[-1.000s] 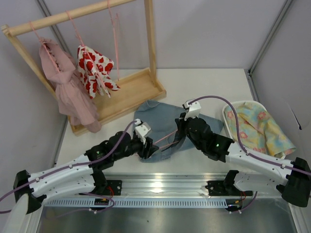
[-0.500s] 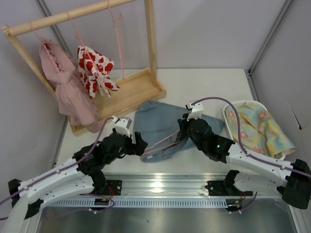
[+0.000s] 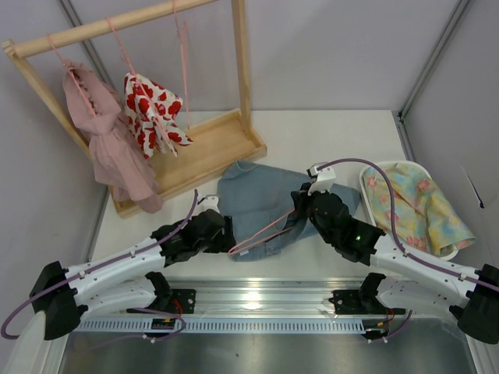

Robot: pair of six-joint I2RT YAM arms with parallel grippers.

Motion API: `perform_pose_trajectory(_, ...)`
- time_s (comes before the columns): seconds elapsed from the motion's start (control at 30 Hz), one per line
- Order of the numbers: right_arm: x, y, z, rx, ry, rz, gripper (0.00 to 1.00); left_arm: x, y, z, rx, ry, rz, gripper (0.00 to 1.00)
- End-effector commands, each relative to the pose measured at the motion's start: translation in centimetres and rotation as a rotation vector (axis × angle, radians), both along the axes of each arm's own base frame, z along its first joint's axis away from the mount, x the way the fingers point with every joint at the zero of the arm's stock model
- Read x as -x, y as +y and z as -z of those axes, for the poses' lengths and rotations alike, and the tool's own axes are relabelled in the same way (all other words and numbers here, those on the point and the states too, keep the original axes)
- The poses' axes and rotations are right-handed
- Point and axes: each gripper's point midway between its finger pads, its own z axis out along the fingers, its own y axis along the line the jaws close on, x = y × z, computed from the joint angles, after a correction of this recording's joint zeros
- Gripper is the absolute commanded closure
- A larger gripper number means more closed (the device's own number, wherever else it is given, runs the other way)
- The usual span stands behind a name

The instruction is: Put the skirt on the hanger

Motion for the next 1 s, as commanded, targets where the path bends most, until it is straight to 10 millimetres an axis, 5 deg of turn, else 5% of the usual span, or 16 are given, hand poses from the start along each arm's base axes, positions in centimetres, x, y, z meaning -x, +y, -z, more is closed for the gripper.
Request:
perform_pose_trajectory(0.0,0.1,-0.4,0.1,-0.027,0.007,0.020,1.00,0.0,-2.2,-0.2,0.119,0.023,-0.002,0.24)
perform_pose_trajectory(0.4,0.5,-0.4,-0.4,-0.055,-0.007,-0.005,1.00,-0.2,-2.9,3.0,0.121,0.081,-0.057,0.27)
perform_pose_trajectory(0.7,0.8,-0.3,0.1,-0.056,0.008,-0.011,1.00,-1.2,-3.3,3.3,0.176,0.061,-0.145,0.33)
perform_pose_trajectory(0.9,0.8,-0.5,0.1,-0.056,0.009,-0.006,1.00,-1.3,-4.1,3.9,0.198,0.071,-0.133,0.57)
perform_pose_trajectory(0.97,1.0,-0.8,0.6,-0.037,0.022,-0.001,1.00,-1.4,-4.3,4.1,0.196,0.074,-0.124,0.78)
